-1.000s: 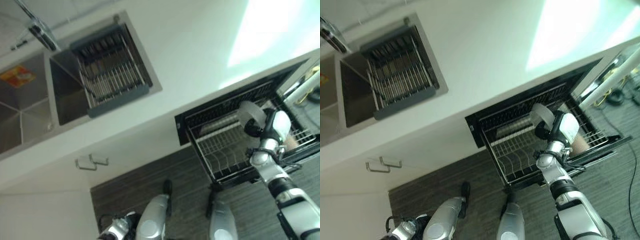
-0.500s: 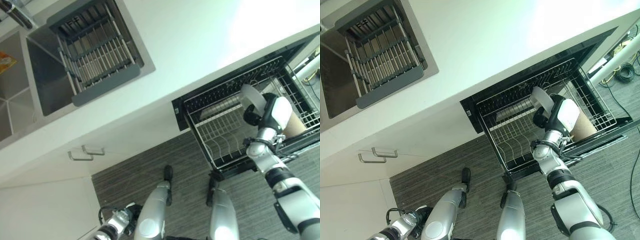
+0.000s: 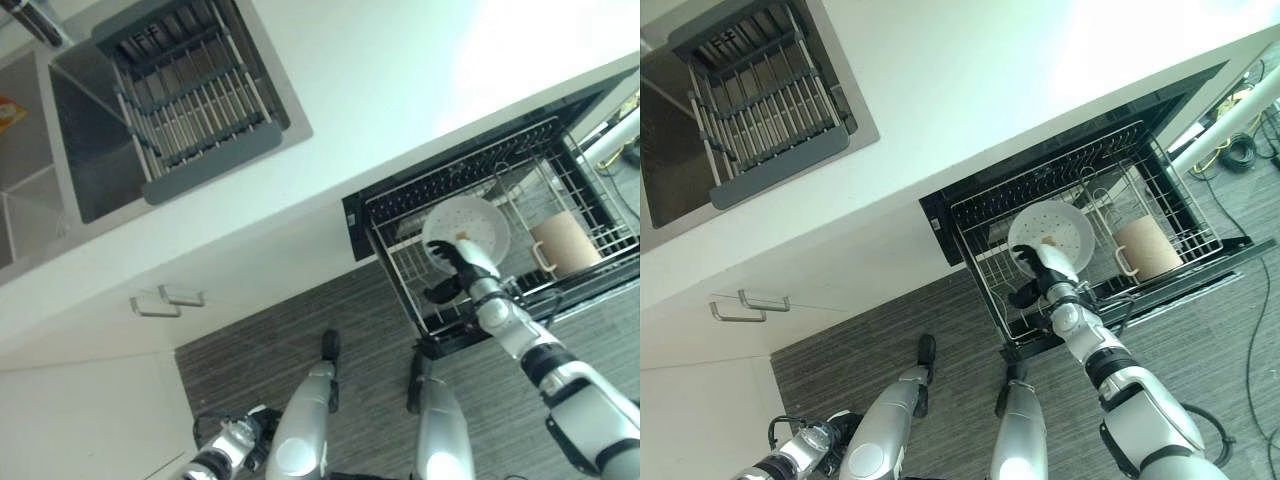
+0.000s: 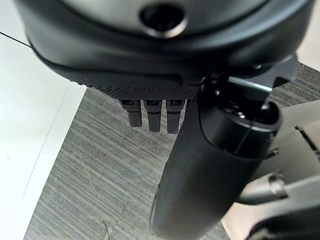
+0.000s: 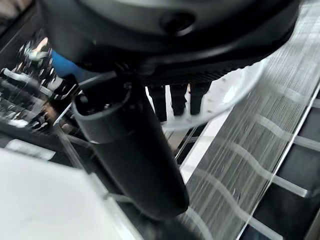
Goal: Place the dishes in the dishwasher.
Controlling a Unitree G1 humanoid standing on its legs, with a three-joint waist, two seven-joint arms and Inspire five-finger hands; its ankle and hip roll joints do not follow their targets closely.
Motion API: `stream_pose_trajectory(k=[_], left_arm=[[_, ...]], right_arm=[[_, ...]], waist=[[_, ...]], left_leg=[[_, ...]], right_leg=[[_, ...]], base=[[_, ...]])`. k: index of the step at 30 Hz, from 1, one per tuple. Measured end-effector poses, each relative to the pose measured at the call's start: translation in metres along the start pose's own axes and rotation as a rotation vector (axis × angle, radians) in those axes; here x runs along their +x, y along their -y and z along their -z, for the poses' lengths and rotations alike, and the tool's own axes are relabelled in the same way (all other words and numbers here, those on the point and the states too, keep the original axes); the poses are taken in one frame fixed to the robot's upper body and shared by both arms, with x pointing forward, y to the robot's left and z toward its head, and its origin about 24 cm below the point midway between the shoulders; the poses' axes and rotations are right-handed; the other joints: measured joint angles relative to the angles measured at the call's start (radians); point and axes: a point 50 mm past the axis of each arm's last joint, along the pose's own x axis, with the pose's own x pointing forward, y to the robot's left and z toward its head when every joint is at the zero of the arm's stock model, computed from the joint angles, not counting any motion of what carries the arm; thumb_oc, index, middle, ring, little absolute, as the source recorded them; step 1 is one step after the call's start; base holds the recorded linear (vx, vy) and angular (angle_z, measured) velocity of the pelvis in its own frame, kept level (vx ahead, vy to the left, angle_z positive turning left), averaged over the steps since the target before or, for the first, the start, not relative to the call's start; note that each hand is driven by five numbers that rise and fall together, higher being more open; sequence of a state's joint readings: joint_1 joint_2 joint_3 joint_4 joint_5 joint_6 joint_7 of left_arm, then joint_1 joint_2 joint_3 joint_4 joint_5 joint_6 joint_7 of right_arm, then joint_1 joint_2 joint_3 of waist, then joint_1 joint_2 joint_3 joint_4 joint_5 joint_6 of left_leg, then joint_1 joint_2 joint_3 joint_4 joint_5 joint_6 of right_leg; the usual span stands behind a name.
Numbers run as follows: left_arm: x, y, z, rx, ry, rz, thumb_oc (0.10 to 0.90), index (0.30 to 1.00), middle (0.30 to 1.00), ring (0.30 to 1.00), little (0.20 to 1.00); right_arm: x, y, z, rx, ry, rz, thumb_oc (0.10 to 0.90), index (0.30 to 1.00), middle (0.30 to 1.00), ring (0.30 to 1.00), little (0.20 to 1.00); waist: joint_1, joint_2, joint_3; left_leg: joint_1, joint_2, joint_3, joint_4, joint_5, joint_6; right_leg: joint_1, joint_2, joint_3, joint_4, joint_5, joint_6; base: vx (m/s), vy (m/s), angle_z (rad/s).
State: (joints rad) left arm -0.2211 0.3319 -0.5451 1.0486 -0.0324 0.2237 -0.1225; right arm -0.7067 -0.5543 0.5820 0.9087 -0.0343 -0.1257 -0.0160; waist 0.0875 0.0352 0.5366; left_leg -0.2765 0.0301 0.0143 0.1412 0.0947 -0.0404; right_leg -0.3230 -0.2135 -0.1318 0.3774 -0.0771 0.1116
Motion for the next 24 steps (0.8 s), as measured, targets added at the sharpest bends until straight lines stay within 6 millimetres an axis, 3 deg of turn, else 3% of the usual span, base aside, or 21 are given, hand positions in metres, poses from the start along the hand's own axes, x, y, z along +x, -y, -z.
stream_pose_trajectory(k=[7,17,21,24], left_arm=[[0.0,-0.002,0.0,0.007,-0.002,-0.006,0.8,0.9,0.9,0.9,0.9],[0.0,-0.002,0.0,0.007,-0.003,-0.008,0.8,0.9,0.9,0.9,0.9],[0.0,-0.001,0.001,0.004,-0.012,-0.009,0.8,0.9,0.9,0.9,0.9],[0.001,0.006,0.009,-0.039,-0.034,-0.023,0.8,0.9,0.9,0.9,0.9]], right_arm=[[0.0,-0.002,-0.001,0.028,-0.001,-0.148,0.8,0.9,0.9,0.9,0.9],[0.0,-0.003,0.001,0.061,-0.002,-0.129,0.8,0.9,0.9,0.9,0.9],[-0.003,-0.008,0.007,0.363,-0.019,0.017,0.8,0.9,0.9,0.9,0.9],[-0.014,-0.024,0.009,0.796,-0.015,0.235,0.8,0.9,0.9,0.9,0.9]], waist=[[0.006,-0.008,0.0],[0.003,-0.008,0.0],[-0.002,-0.008,0.0],[-0.013,-0.006,0.0]], left_leg=[[0.017,0.003,-0.018,-0.009,0.006,-0.004],[0.017,0.003,-0.019,-0.009,0.007,-0.003],[0.024,0.002,-0.019,-0.008,0.007,-0.003],[0.087,0.004,-0.013,-0.02,0.0,-0.007]], right_leg=[[0.025,0.002,-0.019,-0.004,-0.001,-0.002],[0.027,0.002,-0.021,-0.005,0.0,-0.003],[0.037,0.003,-0.02,-0.011,0.003,-0.008],[0.109,0.007,-0.017,-0.046,0.006,-0.012]], base=[[0.01,-0.011,0.07],[0.0,0.0,0.0],[0.0,0.01,0.0],[0.03,0.055,-0.04]])
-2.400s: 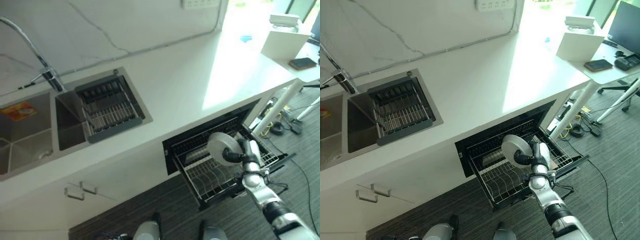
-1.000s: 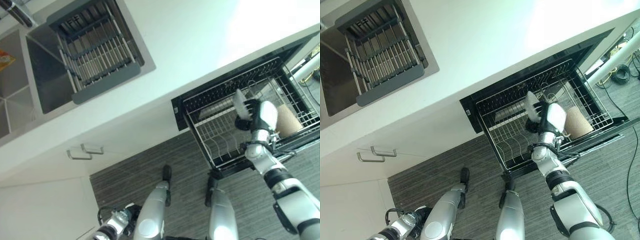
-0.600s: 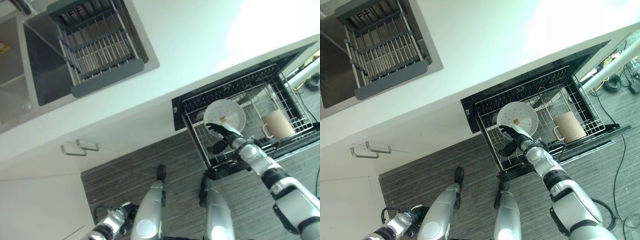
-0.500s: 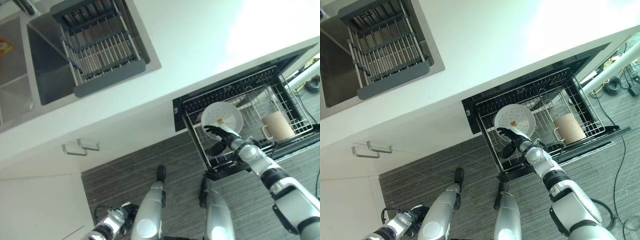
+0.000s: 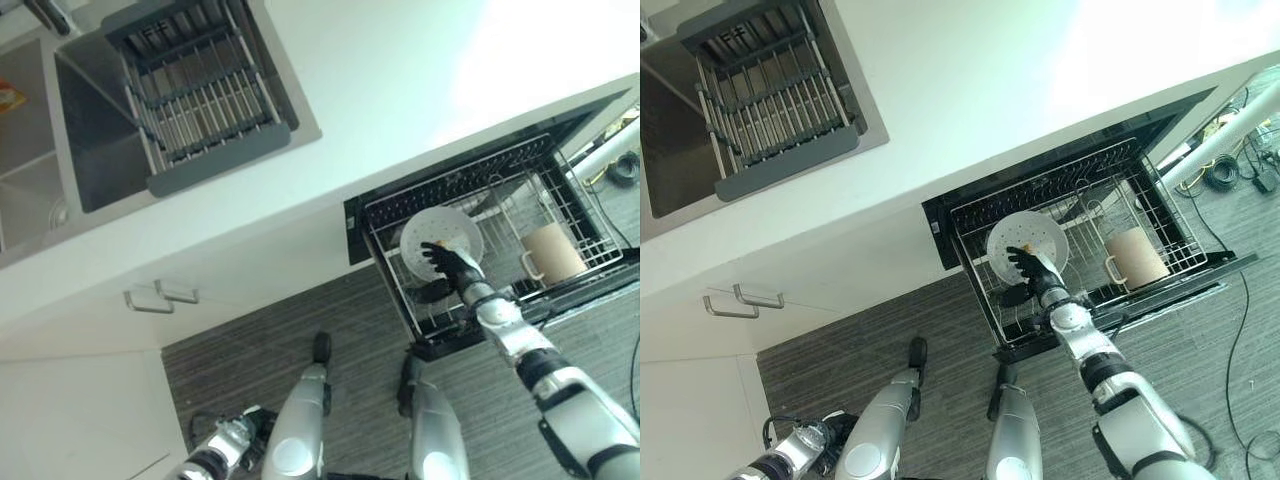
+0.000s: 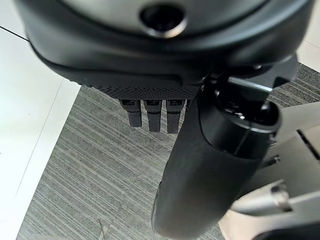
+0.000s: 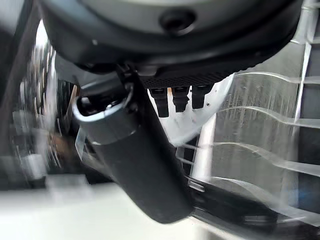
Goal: Place the dishes in the dishwasher.
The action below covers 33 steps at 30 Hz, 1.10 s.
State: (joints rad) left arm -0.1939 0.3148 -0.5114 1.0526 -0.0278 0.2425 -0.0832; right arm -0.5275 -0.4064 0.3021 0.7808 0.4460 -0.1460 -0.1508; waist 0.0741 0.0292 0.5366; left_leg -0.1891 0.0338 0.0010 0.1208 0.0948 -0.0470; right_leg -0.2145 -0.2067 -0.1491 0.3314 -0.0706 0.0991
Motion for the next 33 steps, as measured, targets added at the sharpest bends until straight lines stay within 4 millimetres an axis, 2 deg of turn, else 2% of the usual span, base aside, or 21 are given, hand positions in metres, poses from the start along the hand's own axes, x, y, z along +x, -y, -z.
stream_pose_trajectory(k=[3,6,7,8,10,13,15,17,19,22,24,26,27,28,29,30,31,33], left_arm=[[0.0,0.008,0.011,-0.04,-0.027,0.004,0.8,0.9,0.9,0.9,0.9],[0.001,0.01,0.017,-0.065,-0.045,0.004,0.8,0.9,0.9,0.9,0.9],[0.001,0.013,0.021,-0.088,-0.052,0.002,0.8,0.9,0.9,0.9,0.9],[0.001,0.02,0.031,-0.13,-0.069,0.011,0.8,0.9,0.9,0.9,0.9],[0.0,0.034,0.046,-0.145,-0.111,0.039,0.8,0.9,0.9,0.9,0.9],[-0.004,0.046,0.067,-0.176,-0.167,0.066,0.8,0.9,0.9,0.9,0.9],[-0.005,0.05,0.076,-0.189,-0.188,0.075,0.8,0.9,0.9,0.9,0.9],[-0.008,0.053,0.085,-0.241,-0.21,0.074,0.8,0.9,0.9,0.9,0.9],[-0.009,0.056,0.092,-0.256,-0.225,0.076,0.8,0.9,0.9,0.9,0.9],[-0.012,0.06,0.102,-0.329,-0.239,0.071,0.8,0.9,0.9,0.9,0.9],[-0.013,0.062,0.107,-0.407,-0.26,0.069,0.8,0.9,0.9,0.9,0.9],[-0.015,0.066,0.113,-0.445,-0.28,0.069,0.8,0.9,0.9,0.9,0.9],[-0.016,0.067,0.117,-0.462,-0.297,0.071,0.8,0.9,0.9,0.9,0.9],[-0.017,0.066,0.12,-0.469,-0.312,0.07,0.8,0.9,0.9,0.9,0.9],[-0.018,0.066,0.124,-0.477,-0.328,0.077,0.8,0.9,0.9,0.9,0.9],[-0.018,0.066,0.126,-0.484,-0.337,0.081,0.8,0.9,0.9,0.9,0.9],[-0.019,0.067,0.128,-0.483,-0.34,0.085,0.8,0.9,0.9,0.9,0.9],[-0.019,0.067,0.129,-0.476,-0.352,0.096,0.8,0.9,0.9,0.9,0.9]], right_arm=[[-0.014,-0.008,-0.008,0.159,0.121,0.096,0.8,0.9,0.9,0.9,0.9],[-0.019,-0.007,-0.032,0.221,0.252,0.171,0.8,0.9,0.9,0.9,0.9],[-0.023,-0.005,-0.039,0.249,0.296,0.207,0.8,0.9,0.9,0.9,0.9],[-0.032,-0.003,-0.054,0.308,0.393,0.255,0.8,0.9,0.9,0.9,0.9],[-0.042,0.0,-0.069,0.316,0.537,0.299,0.8,0.9,0.9,0.9,0.9],[-0.056,0.007,-0.095,0.342,0.734,0.365,0.8,0.9,0.9,0.9,0.9],[-0.064,0.01,-0.107,0.339,0.827,0.384,0.8,0.9,0.9,0.9,0.9],[-0.071,0.019,-0.113,0.25,0.891,0.462,0.8,0.9,0.9,0.9,0.9],[-0.076,0.031,-0.098,0.186,0.842,0.571,0.8,0.9,0.9,0.9,0.9],[-0.094,0.069,-0.056,0.089,0.684,0.807,0.8,0.9,0.9,0.9,0.9],[-0.117,0.108,-0.027,0.021,0.533,1.046,0.8,0.9,0.9,0.9,0.9],[-0.135,0.134,-0.01,0.009,0.439,1.191,0.8,0.9,0.9,0.9,0.9],[-0.146,0.147,0.003,-0.017,0.382,1.255,0.8,0.9,0.9,0.9,0.9],[-0.155,0.158,0.016,-0.031,0.31,1.314,0.8,0.9,0.9,0.9,0.9],[-0.166,0.17,0.034,-0.029,0.219,1.391,0.8,0.9,0.9,0.9,0.9],[-0.179,0.181,0.052,-0.022,0.121,1.467,0.8,0.9,0.9,0.9,0.9],[-0.187,0.187,0.063,0.007,0.061,1.521,0.8,0.9,0.9,0.9,0.9],[-0.204,0.194,0.084,-0.012,-0.049,1.58,0.8,0.9,0.9,0.9,0.9]], waist=[[-0.024,0.006,-0.005],[-0.056,0.01,-0.008],[-0.061,0.013,-0.01],[-0.07,0.017,-0.024],[-0.07,0.022,-0.127],[-0.069,0.02,-0.228],[-0.068,0.015,-0.275],[-0.069,0.004,-0.29],[-0.068,-0.008,-0.31],[-0.071,-0.025,-0.322],[-0.082,-0.025,-0.322],[-0.105,-0.028,-0.323],[-0.118,-0.04,-0.328],[-0.125,-0.035,-0.338],[-0.134,-0.049,-0.342],[-0.144,-0.045,-0.355],[-0.159,-0.055,-0.354],[-0.182,-0.052,-0.357]], left_leg=[[0.054,0.0,0.019,-0.006,-0.024,0.007],[0.064,0.0,0.025,-0.004,-0.031,0.005],[0.085,-0.001,0.024,-0.003,-0.038,0.005],[0.14,0.002,0.025,-0.005,-0.052,0.011],[0.138,0.003,0.03,0.0,-0.07,0.011],[0.159,0.002,0.024,0.018,-0.084,0.001],[0.16,0.002,0.023,0.022,-0.089,0.0],[0.174,0.002,0.022,0.034,-0.105,0.003],[0.173,0.003,0.023,0.042,-0.124,0.003],[0.163,0.01,0.027,0.063,-0.135,0.002],[0.158,0.016,0.033,0.069,-0.138,0.001],[0.156,0.023,0.044,0.068,-0.139,-0.001],[0.153,0.029,0.047,0.071,-0.14,-0.003],[0.153,0.034,0.047,0.075,-0.14,-0.002],[0.152,0.041,0.05,0.08,-0.147,-0.006],[0.151,0.048,0.052,0.088,-0.153,-0.008],[0.148,0.053,0.052,0.094,-0.158,-0.011],[0.149,0.06,0.05,0.101,-0.165,-0.014]], right_leg=[[0.057,0.003,0.012,-0.03,-0.002,0.011],[0.069,0.004,0.021,-0.035,0.01,0.008],[0.097,0.005,0.022,-0.042,0.01,0.007],[0.161,0.008,0.019,-0.06,0.004,0.014],[0.163,0.008,0.019,-0.069,-0.006,0.013],[0.203,0.007,0.006,-0.079,-0.017,0.021],[0.208,0.007,0.004,-0.083,-0.021,0.022],[0.233,0.008,0.001,-0.083,-0.031,0.015],[0.233,0.005,0.004,-0.077,-0.041,0.016],[0.223,0.008,0.009,-0.064,-0.053,0.019],[0.215,0.015,0.024,-0.062,-0.053,0.019],[0.201,0.022,0.034,-0.056,-0.054,0.018],[0.194,0.027,0.039,-0.056,-0.054,0.016],[0.196,0.033,0.044,-0.058,-0.054,0.014],[0.195,0.04,0.047,-0.058,-0.056,0.011],[0.197,0.046,0.048,-0.057,-0.058,0.007],[0.196,0.053,0.049,-0.057,-0.059,0.005],[0.196,0.062,0.057,-0.056,-0.06,0.002]], base=[[0.03,0.036,-0.16],[0.06,0.031,-0.05],[0.12,0.026,0.01],[0.09,0.015,-0.02],[0.09,0.009,-0.05],[0.06,0.011,0.08],[0.07,0.019,0.07],[0.1,0.02,0.03],[0.08,-0.001,0.01],[0.05,-0.026,-0.04],[0.03,-0.055,-0.11],[0.04,-0.08,-0.2],[0.04,-0.06,-0.16],[0.03,-0.048,-0.15],[0.04,-0.039,-0.14],[0.05,-0.033,-0.15],[0.06,-0.035,-0.14],[0.07,-0.033,-0.09]])
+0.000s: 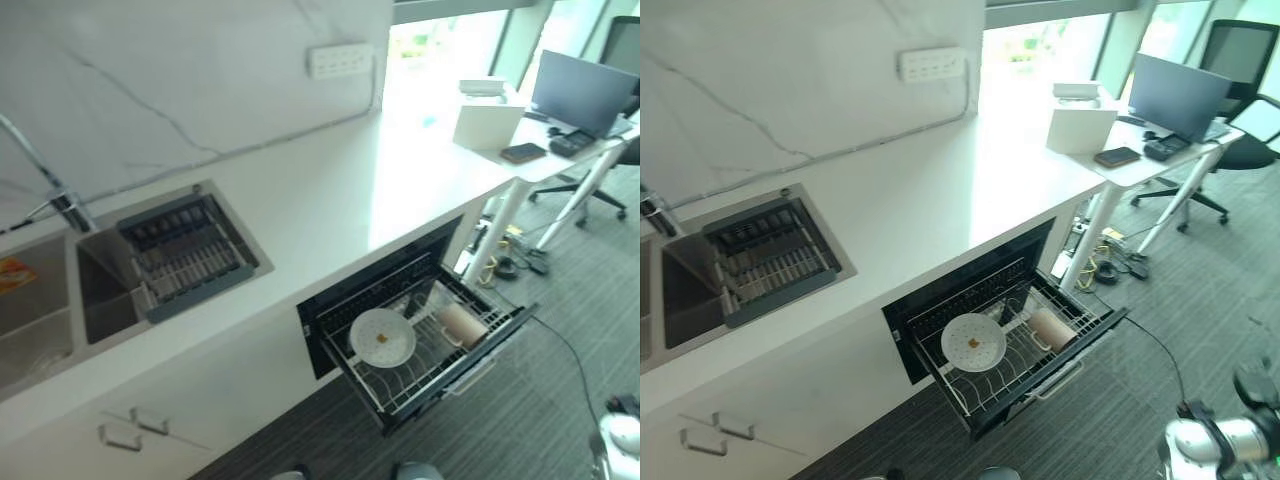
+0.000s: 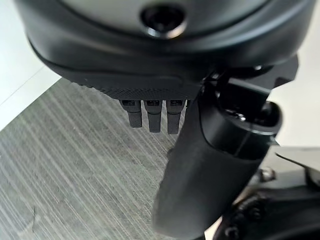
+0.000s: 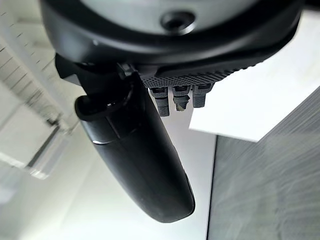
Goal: Place the dishes in the dishwasher.
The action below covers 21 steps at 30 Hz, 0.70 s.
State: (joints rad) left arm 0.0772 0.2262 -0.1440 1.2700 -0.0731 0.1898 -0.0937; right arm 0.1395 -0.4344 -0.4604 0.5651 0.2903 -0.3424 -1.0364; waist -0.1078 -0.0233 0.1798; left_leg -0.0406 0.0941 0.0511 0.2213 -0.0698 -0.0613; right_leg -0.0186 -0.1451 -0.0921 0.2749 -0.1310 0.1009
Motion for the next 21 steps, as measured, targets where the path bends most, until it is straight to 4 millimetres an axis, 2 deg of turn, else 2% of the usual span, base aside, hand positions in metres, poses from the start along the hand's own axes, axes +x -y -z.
stream_pose_trajectory(k=[2,5,7,9,10,13,15,16,18,21], left_arm=[[0.0,-0.001,0.001,0.003,-0.003,0.002,0.8,0.9,0.9,0.9,0.9],[0.0,-0.001,-0.001,-0.003,0.003,0.01,0.8,0.9,0.9,0.9,0.9],[-0.001,0.0,-0.003,-0.001,0.011,0.02,0.8,0.9,0.9,0.9,0.9],[-0.002,-0.002,-0.017,0.042,0.048,0.022,0.8,0.9,0.9,0.9,0.9],[-0.003,-0.001,-0.022,0.06,0.069,0.025,0.8,0.9,0.9,0.9,0.9],[-0.008,0.003,-0.059,0.212,0.182,-0.042,0.8,0.9,0.9,0.9,0.9],[-0.012,0.004,-0.079,0.223,0.238,-0.067,0.8,0.9,0.9,0.9,0.9],[-0.014,0.005,-0.088,0.223,0.263,-0.08,0.8,0.9,0.9,0.9,0.9],[-0.017,0.005,-0.097,0.224,0.306,-0.102,0.8,0.9,0.9,0.9,0.9],[-0.019,0.003,-0.105,0.19,0.345,-0.126,0.8,0.9,0.9,0.9,0.9]], right_arm=[[0.003,0.02,0.028,-0.169,-0.056,0.008,0.8,0.9,0.9,0.9,0.9],[-0.003,0.037,0.057,-0.346,-0.099,-0.044,0.8,0.9,0.9,0.9,0.9],[-0.006,0.044,0.07,-0.416,-0.141,-0.083,0.8,0.9,0.9,0.9,0.9],[-0.016,0.046,0.086,-0.493,-0.187,-0.163,0.8,0.9,0.9,0.9,0.9],[-0.024,0.039,0.089,-0.493,-0.196,-0.215,0.8,0.9,0.9,0.9,0.9],[-0.048,0.002,0.085,-0.512,-0.133,-0.422,0.8,0.9,0.9,0.9,0.9],[-0.069,-0.041,0.068,-0.468,-0.043,-0.579,0.8,0.9,0.9,0.9,0.9],[-0.082,-0.064,0.054,-0.427,0.029,-0.682,0.8,0.9,0.9,0.9,0.9],[-0.095,-0.078,0.048,-0.422,0.081,-0.754,0.8,0.9,0.9,0.9,0.9],[-0.103,-0.092,0.037,-0.406,0.137,-0.804,0.8,0.9,0.9,0.9,0.9]], waist=[[-0.003,0.0,0.001],[-0.004,0.008,0.006],[0.001,0.017,0.011],[0.003,0.022,0.051],[0.009,0.031,0.075],[0.026,0.05,0.166],[0.033,0.068,0.228],[0.051,0.091,0.263],[0.067,0.094,0.279],[0.091,0.093,0.315]], left_leg=[[0.005,0.005,0.001,0.0,-0.003,-0.004],[0.004,0.01,-0.003,0.001,-0.003,-0.004],[-0.003,0.01,-0.009,0.001,-0.001,-0.004],[-0.02,0.008,-0.036,0.001,0.011,-0.011],[-0.035,0.009,-0.046,-0.002,0.019,-0.01],[-0.087,0.004,-0.083,-0.01,0.04,-0.016],[-0.128,0.002,-0.095,0.039,0.029,0.004],[-0.136,-0.003,-0.098,0.051,0.031,0.006],[-0.15,-0.015,-0.102,0.034,0.041,0.004],[-0.172,-0.028,-0.1,0.022,0.058,0.012]], right_leg=[[0.002,0.007,0.002,0.002,-0.003,-0.005],[-0.001,0.014,0.002,0.006,-0.005,-0.009],[-0.008,0.016,0.001,0.012,-0.006,-0.011],[-0.015,0.026,0.001,0.023,-0.012,-0.018],[-0.03,0.034,0.0,0.03,-0.011,-0.021],[-0.087,0.047,0.01,0.045,0.0,-0.045],[-0.117,0.041,0.0,0.067,0.011,-0.057],[-0.115,0.046,-0.003,0.086,-0.001,-0.043],[-0.139,0.037,0.003,0.105,-0.011,-0.043],[-0.167,0.012,-0.012,0.134,-0.018,-0.05]], base=[[0.04,-0.034,-0.05],[-0.01,-0.043,-0.01],[-0.1,-0.065,0.07],[-0.13,-0.042,0.28],[-0.15,-0.028,0.27],[-0.15,0.028,0.27],[-0.15,0.051,0.09],[-0.16,0.045,0.12],[-0.14,0.037,0.23],[-0.09,0.065,0.34]])
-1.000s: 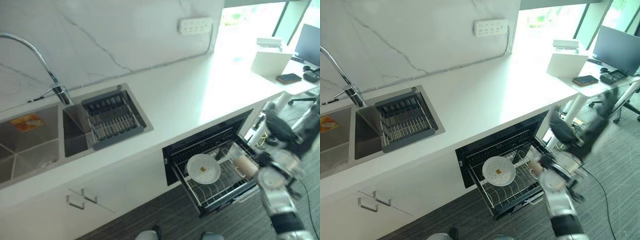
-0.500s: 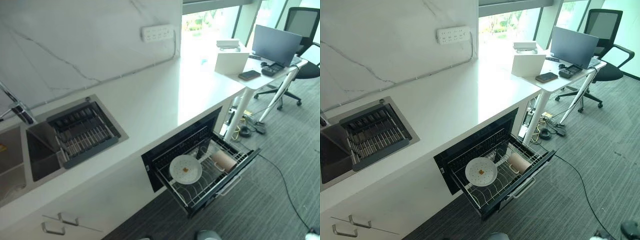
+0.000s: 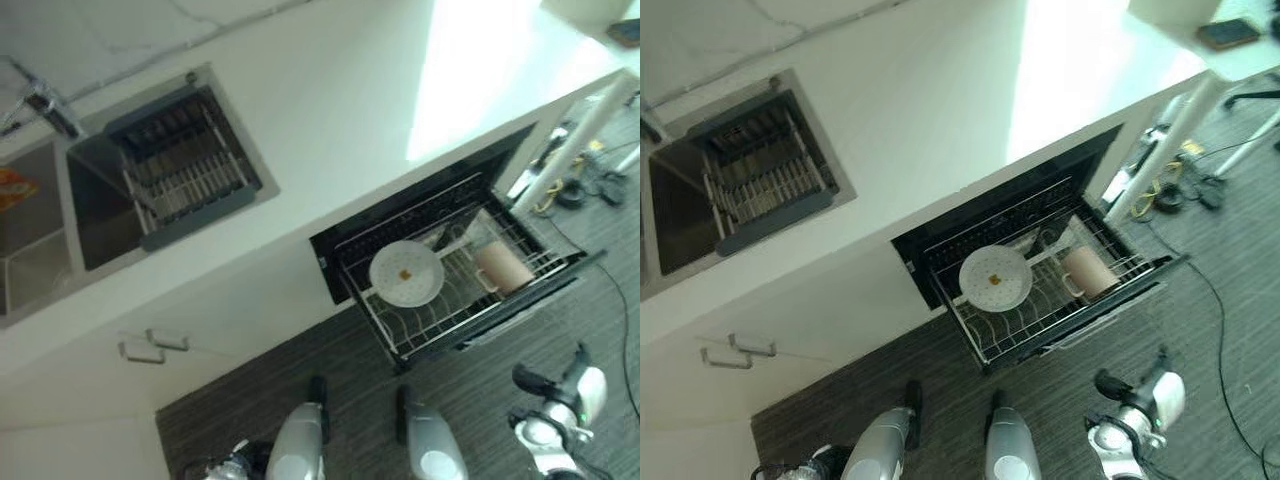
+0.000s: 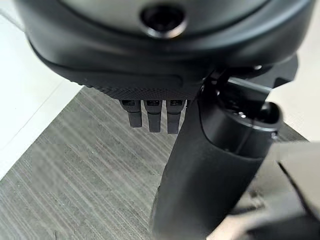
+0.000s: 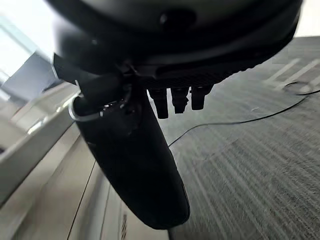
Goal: Place the dishes in the dishwasher.
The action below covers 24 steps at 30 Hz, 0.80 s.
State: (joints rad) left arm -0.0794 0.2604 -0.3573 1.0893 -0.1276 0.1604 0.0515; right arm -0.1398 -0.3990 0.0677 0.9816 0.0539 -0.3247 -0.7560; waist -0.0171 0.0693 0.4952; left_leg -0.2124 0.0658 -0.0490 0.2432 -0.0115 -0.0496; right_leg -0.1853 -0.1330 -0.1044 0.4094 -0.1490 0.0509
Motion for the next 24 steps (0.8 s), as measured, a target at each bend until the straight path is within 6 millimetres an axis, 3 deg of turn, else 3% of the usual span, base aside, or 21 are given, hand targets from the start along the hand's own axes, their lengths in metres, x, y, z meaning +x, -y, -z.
stream_pose_trajectory(k=[2,8,13,19,24], left_arm=[[0.0,-0.001,-0.004,-0.026,0.03,-0.015,0.8,0.9,0.9,0.9,0.9],[0.0,-0.005,-0.015,0.004,0.118,-0.048,0.8,0.9,0.9,0.9,0.9],[-0.003,-0.008,-0.03,0.089,0.212,-0.063,0.8,0.9,0.9,0.9,0.9],[-0.007,-0.014,-0.043,0.122,0.295,-0.058,0.8,0.9,0.9,0.9,0.9],[-0.009,-0.014,-0.052,0.168,0.351,-0.041,0.8,0.9,0.9,0.9,0.9]], right_arm=[[0.005,-0.005,-0.013,0.02,0.029,-0.001,0.8,0.9,0.9,0.9,0.9],[0.01,-0.005,-0.021,0.011,0.06,0.017,0.8,0.9,0.9,0.9,0.9],[0.019,0.003,-0.027,0.012,0.078,0.048,0.8,0.9,0.9,0.9,0.9],[0.051,0.015,-0.078,0.037,0.206,0.065,0.8,0.9,0.9,0.9,0.9],[0.074,0.025,-0.144,0.114,0.343,0.091,0.8,0.9,0.9,0.9,0.9]], waist=[[0.003,0.0,0.022],[0.027,0.001,0.039],[0.075,0.009,0.044],[0.112,0.024,0.047],[0.162,0.031,0.047]], left_leg=[[-0.018,-0.004,-0.001,0.015,0.012,-0.002],[-0.041,-0.019,-0.023,0.013,0.039,-0.019],[-0.084,-0.018,-0.051,0.01,0.052,-0.021],[-0.179,-0.012,-0.06,0.024,0.048,-0.012],[-0.241,-0.02,-0.069,0.023,0.095,-0.021]], right_leg=[[-0.014,-0.008,-0.013,0.034,-0.022,0.004],[-0.019,-0.024,-0.043,0.07,-0.047,0.015],[-0.058,-0.029,-0.079,0.105,-0.071,-0.001],[-0.145,-0.038,-0.116,0.122,-0.062,-0.006],[-0.189,-0.041,-0.124,0.135,-0.062,0.008]], base=[[-0.02,0.049,0.3],[-0.04,0.062,0.24],[-0.03,0.028,0.21],[-0.01,0.061,0.15],[0.01,0.056,0.13]])
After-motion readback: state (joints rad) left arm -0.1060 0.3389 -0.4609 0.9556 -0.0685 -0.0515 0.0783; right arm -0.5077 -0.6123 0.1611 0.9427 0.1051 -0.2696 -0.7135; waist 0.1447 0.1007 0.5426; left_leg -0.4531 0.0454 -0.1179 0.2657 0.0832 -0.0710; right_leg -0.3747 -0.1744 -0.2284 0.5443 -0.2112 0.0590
